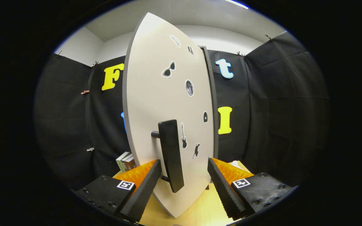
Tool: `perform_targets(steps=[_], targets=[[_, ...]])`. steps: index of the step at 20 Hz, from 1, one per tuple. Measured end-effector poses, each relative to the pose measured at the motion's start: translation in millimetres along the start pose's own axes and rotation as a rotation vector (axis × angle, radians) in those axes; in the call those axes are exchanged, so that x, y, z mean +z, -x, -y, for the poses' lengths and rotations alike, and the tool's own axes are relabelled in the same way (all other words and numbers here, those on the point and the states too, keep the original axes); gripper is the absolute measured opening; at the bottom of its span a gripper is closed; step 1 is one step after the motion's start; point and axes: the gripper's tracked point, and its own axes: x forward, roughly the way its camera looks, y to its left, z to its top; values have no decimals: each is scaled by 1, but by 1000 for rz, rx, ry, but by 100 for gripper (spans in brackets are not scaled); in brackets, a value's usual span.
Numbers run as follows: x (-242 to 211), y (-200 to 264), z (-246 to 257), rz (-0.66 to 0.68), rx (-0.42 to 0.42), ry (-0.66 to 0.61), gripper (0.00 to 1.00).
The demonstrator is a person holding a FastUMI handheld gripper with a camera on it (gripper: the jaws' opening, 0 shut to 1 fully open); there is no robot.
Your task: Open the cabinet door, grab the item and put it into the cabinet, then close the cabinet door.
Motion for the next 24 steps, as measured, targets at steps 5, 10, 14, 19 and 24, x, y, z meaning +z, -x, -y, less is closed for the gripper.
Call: perform_targets(steps=[5, 10, 14, 19, 24], targets=[[-9, -13, -41, -8, 31, -7, 97], [0, -17, -53, 2, 59, 17, 97], [9, -16, -62, 13, 86, 19, 97], [26, -10, -57, 48, 79, 52, 97], [30, 4, -45, 69, 43, 77, 97]])
